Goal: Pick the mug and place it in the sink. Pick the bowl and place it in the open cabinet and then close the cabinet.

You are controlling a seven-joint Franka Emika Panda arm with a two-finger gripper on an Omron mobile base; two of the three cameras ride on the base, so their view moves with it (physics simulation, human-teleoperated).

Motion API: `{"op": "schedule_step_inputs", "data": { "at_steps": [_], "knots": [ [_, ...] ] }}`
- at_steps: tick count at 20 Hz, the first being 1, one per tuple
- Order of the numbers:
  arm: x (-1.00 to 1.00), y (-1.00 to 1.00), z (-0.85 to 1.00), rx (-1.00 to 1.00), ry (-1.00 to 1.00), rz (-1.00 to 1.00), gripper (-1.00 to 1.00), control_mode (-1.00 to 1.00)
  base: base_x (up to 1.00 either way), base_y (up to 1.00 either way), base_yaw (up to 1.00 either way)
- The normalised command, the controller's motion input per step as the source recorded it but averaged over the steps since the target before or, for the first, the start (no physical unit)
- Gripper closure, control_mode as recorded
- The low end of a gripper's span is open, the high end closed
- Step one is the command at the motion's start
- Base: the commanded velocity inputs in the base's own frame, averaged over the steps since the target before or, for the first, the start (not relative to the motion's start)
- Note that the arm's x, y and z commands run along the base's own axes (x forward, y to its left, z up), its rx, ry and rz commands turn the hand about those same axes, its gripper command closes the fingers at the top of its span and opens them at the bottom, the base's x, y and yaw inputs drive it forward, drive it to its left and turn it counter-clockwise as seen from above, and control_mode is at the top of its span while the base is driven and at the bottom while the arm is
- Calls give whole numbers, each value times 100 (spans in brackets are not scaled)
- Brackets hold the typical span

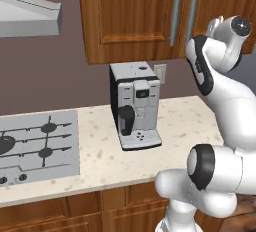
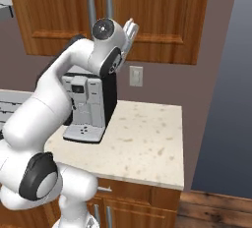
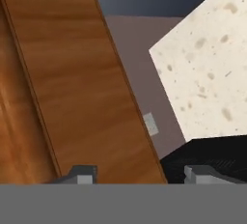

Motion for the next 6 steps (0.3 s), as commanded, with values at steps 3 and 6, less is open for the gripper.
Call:
{"op": "schedule_step_inputs", "data": {
  "at_steps": [3,6],
  "knots": [
    [12,-9,-100,-9,-20,11,-100,-100,0,0,0],
    [32,-9,-100,-5,-17,14,-100,-100,0,0,0]
  ]
}}
